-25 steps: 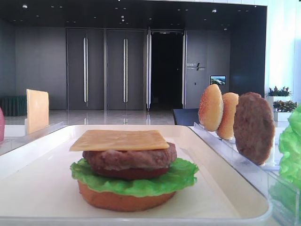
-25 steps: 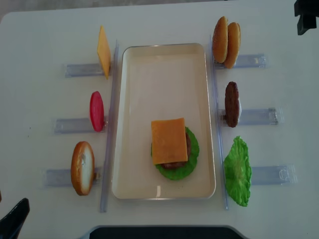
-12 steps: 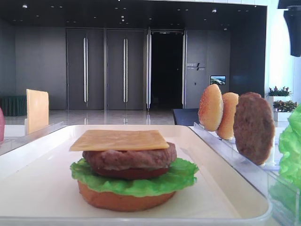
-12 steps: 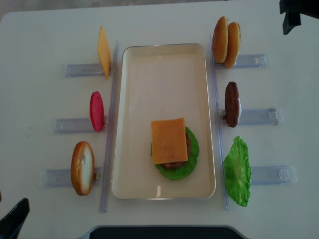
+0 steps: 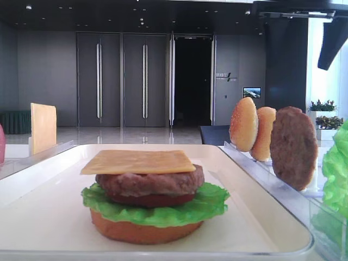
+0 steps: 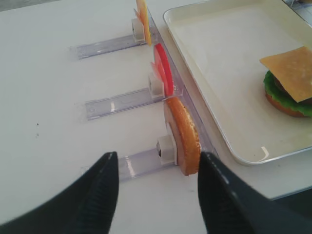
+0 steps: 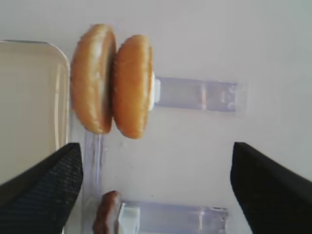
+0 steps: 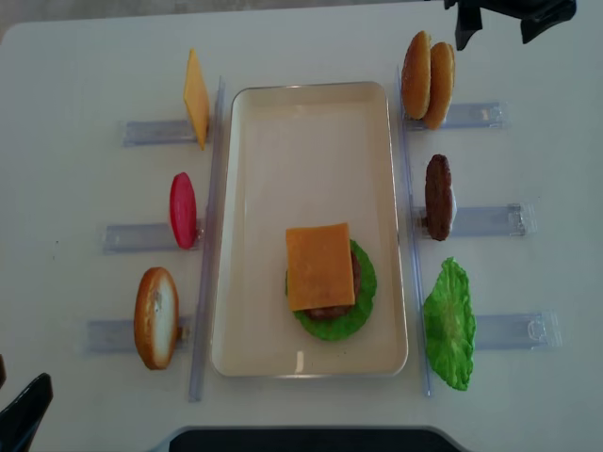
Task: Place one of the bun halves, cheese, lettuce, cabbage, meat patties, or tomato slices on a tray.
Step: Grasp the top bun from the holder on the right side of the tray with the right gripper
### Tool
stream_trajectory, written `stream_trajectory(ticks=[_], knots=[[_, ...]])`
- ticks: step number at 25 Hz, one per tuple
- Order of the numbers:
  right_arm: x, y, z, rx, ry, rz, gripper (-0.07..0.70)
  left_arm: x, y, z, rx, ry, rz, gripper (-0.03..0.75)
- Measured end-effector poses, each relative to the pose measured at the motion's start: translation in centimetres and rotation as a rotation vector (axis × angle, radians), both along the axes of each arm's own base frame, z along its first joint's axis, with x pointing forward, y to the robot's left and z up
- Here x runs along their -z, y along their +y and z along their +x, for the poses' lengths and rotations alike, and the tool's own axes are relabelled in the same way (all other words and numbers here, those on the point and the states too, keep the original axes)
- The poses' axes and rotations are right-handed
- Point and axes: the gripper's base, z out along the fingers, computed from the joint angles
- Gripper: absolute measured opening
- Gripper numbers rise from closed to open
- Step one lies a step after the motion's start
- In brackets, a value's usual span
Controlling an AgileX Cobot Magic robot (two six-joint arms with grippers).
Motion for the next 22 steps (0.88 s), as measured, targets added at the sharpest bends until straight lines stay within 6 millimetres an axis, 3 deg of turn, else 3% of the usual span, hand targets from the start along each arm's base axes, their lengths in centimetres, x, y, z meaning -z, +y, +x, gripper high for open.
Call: stream_trajectory(ticks=[11,22], knots=[[0.2,5.5,1.3,-0.047,-0.004,0.048,0.585,0.0,0.0,0.0,0.0,0.0,0.0,0.34],[2.1,7.2,3.2,-0.048,0.011,0.057,0.585,0.0,0.0,0.0,0.0,0.0,0.0,0.232]])
